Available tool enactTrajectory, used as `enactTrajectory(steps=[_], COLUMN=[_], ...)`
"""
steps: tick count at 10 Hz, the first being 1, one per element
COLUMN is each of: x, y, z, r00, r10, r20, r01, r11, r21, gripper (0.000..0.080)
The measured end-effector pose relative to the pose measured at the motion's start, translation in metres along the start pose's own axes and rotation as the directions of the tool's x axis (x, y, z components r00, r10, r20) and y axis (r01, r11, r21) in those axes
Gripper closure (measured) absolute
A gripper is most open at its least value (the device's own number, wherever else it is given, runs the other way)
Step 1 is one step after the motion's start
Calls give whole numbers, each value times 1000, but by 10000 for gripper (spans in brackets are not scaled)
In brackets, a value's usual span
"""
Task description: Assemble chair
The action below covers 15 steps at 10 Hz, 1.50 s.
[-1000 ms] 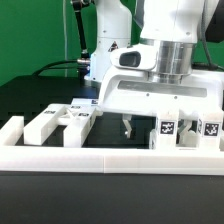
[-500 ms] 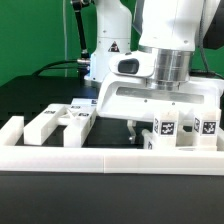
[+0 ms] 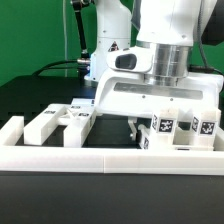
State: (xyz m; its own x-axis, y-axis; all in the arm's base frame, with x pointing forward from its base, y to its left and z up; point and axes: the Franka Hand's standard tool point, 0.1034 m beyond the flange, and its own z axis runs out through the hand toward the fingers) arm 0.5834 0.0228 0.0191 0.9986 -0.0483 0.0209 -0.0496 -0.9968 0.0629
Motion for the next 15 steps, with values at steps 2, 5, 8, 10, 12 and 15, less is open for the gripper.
enactTrajectory(steps=[2, 5, 8, 10, 12, 15], x=[-3, -8, -15, -24, -19, -11], y=[7, 12, 12, 12, 12, 17], z=[-19, -48, -44, -49, -52, -56], r00=[999, 996, 981, 919, 854, 771], r10=[18, 37, 37, 69, 67, 70], r20=[29, 82, 191, 389, 516, 633], r01=[-19, -41, -46, -89, -91, -93], r11=[1000, 998, 998, 995, 996, 996], r21=[13, 41, 47, 34, 20, 3], gripper=[465, 465, 470, 470, 470, 489])
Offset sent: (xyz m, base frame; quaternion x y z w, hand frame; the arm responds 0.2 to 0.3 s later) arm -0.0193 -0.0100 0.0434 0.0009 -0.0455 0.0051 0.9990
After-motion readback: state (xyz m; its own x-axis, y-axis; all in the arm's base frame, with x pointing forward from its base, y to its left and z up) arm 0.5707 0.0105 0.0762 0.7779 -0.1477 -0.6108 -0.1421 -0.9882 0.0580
